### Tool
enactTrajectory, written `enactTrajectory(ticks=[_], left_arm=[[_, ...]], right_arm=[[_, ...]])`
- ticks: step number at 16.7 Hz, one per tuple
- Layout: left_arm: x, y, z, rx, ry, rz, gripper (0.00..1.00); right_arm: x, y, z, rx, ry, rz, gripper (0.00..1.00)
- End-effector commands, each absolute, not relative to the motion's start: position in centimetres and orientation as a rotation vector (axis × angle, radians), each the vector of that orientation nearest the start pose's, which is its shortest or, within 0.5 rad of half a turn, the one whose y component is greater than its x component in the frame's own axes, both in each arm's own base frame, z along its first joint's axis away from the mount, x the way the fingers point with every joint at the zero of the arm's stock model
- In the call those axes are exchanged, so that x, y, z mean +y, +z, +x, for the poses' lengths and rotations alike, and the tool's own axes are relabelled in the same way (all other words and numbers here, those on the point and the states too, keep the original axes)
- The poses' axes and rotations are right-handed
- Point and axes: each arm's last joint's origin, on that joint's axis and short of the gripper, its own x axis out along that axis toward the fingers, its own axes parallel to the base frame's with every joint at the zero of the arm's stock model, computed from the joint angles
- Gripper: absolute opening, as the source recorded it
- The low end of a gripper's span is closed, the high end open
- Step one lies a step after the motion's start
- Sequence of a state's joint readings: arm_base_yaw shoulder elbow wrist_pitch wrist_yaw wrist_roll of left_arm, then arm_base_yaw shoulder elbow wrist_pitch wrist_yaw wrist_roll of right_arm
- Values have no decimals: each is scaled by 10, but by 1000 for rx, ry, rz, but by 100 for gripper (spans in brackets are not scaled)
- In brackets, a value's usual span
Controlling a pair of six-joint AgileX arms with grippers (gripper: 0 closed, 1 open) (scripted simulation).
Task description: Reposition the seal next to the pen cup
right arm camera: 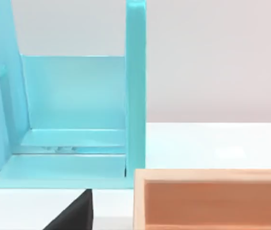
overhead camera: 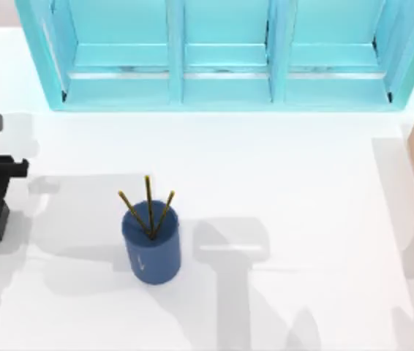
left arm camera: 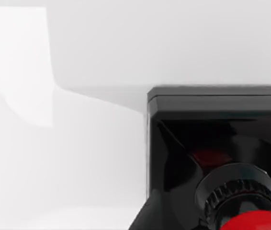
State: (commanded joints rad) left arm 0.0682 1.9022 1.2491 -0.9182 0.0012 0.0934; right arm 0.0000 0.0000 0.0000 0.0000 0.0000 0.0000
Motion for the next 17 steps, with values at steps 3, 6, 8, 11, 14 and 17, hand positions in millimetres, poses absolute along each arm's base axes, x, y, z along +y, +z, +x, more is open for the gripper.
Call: enactTrajectory(ticks=[3,6,8,11,14,17], left_arm=[[26,149,342,1571,-16,15,17],[26,149,342,1571,-16,15,0],[26,149,342,1571,-16,15,0],[26,149,342,1571,-16,15,0],[25,149,342,1570,-18,18,0],[16,158,346,1572,-13,13,0]], right_arm=[[-1,160,106,0,0,0,100],[-1,160,106,0,0,0,100],[-1,160,106,0,0,0,100],[-1,160,106,0,0,0,100],[-1,160,106,0,0,0,100],[-1,160,106,0,0,0,100]])
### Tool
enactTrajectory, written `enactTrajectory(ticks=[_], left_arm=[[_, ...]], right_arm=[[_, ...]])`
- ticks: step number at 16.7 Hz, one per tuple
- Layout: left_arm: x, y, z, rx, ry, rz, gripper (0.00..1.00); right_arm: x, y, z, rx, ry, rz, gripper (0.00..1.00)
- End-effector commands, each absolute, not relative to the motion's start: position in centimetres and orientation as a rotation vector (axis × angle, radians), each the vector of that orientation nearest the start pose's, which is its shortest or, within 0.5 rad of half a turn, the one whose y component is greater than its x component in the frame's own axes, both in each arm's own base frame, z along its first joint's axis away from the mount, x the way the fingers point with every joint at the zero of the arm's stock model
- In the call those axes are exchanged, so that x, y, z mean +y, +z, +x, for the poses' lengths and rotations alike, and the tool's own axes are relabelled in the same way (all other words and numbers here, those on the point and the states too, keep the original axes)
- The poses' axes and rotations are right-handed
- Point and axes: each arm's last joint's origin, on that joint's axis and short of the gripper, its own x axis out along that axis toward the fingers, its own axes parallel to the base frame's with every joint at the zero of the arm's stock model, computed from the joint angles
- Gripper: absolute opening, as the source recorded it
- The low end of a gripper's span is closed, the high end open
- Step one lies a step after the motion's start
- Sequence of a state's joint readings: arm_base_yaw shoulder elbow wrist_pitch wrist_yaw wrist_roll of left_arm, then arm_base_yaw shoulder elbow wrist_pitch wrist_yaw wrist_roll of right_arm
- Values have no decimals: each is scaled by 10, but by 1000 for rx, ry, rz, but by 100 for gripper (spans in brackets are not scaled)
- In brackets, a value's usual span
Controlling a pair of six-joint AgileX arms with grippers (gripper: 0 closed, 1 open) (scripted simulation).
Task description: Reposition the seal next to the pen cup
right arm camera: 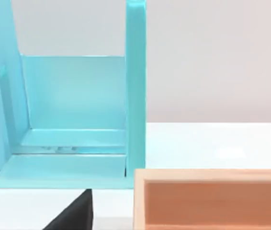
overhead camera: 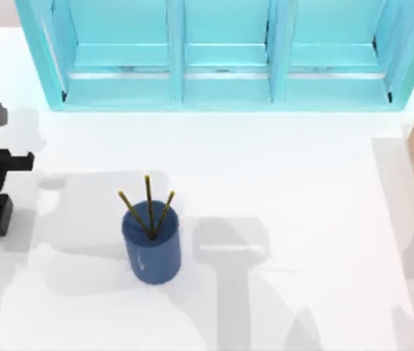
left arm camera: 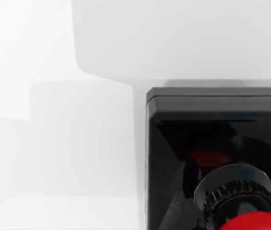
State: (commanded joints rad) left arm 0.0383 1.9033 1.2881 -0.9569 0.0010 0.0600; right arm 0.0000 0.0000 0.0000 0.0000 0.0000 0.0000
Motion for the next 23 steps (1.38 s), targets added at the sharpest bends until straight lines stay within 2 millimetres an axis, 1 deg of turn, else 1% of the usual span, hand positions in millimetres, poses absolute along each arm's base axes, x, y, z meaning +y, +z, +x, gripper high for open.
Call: enactTrajectory(ticks=[2,5,8,10,11,12,17,19,23], left_arm=[[-3,175,353,1575,-11,11,0],[-45,216,360,1584,-14,15,0],[-87,258,352,1588,-16,20,0],[-106,280,344,1578,-17,19,0],[-112,286,341,1573,-18,18,0],[-115,289,339,1571,-18,18,0],[-114,288,339,1573,-17,16,0],[-116,290,331,1571,-16,15,0],[-121,292,304,1574,-16,17,0]], right_arm=[[-1,160,106,0,0,0,100],[-1,160,106,0,0,0,100],[-1,160,106,0,0,0,100],[-1,160,106,0,0,0,100],[-1,160,106,0,0,0,100],[-1,160,106,0,0,0,100],[-1,160,106,0,0,0,100],[-1,160,106,0,0,0,100],[-1,160,106,0,0,0,100]])
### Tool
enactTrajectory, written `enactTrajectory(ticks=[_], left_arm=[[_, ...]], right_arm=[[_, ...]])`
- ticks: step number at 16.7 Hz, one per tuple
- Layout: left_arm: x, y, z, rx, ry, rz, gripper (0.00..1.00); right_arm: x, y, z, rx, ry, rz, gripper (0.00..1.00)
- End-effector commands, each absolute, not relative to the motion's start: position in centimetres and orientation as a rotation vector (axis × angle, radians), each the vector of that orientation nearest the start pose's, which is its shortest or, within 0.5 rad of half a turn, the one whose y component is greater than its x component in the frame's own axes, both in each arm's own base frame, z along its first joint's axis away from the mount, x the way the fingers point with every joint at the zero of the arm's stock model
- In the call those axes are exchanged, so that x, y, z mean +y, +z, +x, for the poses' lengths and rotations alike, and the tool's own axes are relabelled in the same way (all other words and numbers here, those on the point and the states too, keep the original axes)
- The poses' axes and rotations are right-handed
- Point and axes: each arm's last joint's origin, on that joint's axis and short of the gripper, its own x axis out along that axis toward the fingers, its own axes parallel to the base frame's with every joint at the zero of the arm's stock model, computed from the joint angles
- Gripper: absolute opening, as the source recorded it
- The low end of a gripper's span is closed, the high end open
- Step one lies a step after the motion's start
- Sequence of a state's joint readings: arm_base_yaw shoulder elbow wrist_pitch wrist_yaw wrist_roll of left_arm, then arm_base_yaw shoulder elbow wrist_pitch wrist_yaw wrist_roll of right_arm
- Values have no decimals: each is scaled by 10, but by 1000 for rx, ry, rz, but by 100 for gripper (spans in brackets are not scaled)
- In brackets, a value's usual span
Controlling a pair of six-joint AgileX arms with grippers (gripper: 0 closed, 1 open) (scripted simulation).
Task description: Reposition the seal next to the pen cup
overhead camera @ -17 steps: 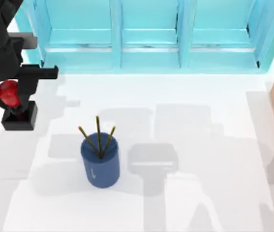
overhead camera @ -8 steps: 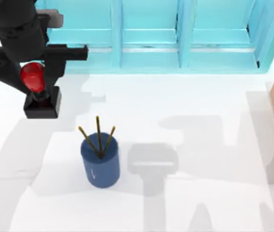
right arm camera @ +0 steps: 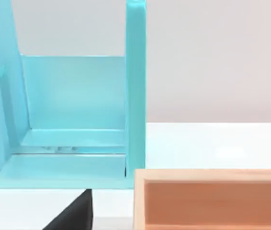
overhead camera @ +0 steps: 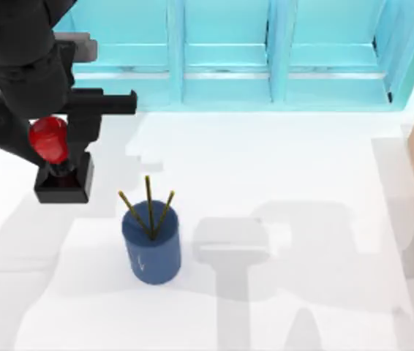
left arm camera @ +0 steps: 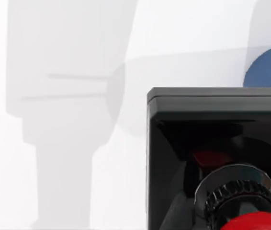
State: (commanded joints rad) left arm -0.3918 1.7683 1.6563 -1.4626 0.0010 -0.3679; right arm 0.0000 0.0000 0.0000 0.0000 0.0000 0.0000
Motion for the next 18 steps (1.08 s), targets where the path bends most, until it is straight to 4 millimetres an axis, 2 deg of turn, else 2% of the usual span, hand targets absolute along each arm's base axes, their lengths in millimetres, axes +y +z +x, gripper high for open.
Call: enactTrajectory(ticks=[2,15,18], left_arm=[[-122,294,297,1570,-16,16,0],[-122,279,296,1569,-16,15,0],[-122,279,296,1569,-16,15,23]], right_arm=[[-1,160,106,0,0,0,100],[-1,160,106,0,0,0,100],[-1,160,106,0,0,0,100]])
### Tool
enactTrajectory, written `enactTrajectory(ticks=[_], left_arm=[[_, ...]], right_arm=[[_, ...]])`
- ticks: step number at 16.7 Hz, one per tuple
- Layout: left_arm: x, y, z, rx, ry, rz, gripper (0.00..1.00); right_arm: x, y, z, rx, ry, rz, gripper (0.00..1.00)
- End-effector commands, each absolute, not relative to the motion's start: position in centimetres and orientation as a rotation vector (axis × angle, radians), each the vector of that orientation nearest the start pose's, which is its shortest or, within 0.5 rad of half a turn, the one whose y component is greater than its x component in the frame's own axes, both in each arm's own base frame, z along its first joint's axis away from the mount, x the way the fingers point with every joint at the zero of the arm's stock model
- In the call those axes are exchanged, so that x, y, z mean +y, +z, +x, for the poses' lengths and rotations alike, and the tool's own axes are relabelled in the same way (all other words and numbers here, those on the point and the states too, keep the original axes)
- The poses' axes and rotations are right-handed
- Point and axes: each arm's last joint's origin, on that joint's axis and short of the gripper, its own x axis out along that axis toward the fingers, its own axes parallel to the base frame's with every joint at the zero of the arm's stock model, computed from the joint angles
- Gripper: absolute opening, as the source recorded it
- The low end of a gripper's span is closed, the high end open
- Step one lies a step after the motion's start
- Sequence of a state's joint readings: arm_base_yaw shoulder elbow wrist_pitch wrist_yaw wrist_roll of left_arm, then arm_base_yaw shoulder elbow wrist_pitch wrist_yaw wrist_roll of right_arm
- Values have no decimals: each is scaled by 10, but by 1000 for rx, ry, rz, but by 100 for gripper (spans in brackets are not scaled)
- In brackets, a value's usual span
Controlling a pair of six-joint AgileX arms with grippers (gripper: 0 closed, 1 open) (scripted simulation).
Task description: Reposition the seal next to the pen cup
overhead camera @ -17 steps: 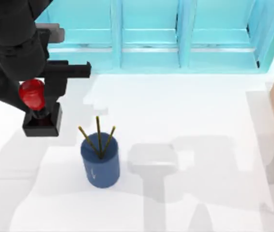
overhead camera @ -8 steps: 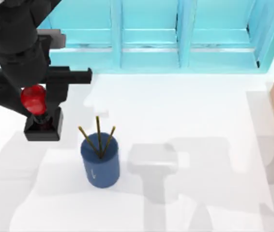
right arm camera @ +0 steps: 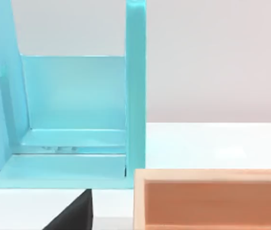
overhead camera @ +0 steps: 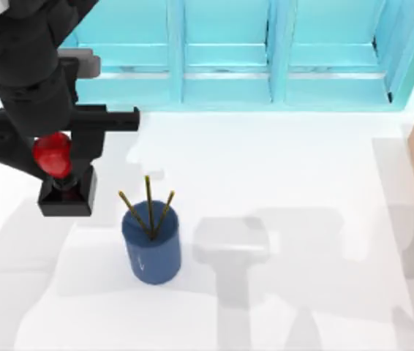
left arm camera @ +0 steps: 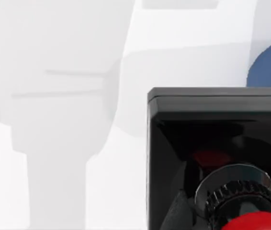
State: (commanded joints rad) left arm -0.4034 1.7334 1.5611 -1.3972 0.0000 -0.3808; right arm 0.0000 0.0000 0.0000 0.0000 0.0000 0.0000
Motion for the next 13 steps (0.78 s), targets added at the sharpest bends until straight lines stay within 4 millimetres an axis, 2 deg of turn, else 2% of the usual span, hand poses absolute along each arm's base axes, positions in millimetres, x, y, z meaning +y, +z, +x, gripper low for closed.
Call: enactTrajectory(ticks=[10,13], left_arm=[[-122,279,296,1569,-16,15,98],[-122,279,296,1569,-16,15,100]], right_arm=[[-1,160,106,0,0,0,100],[-1,160,106,0,0,0,100]])
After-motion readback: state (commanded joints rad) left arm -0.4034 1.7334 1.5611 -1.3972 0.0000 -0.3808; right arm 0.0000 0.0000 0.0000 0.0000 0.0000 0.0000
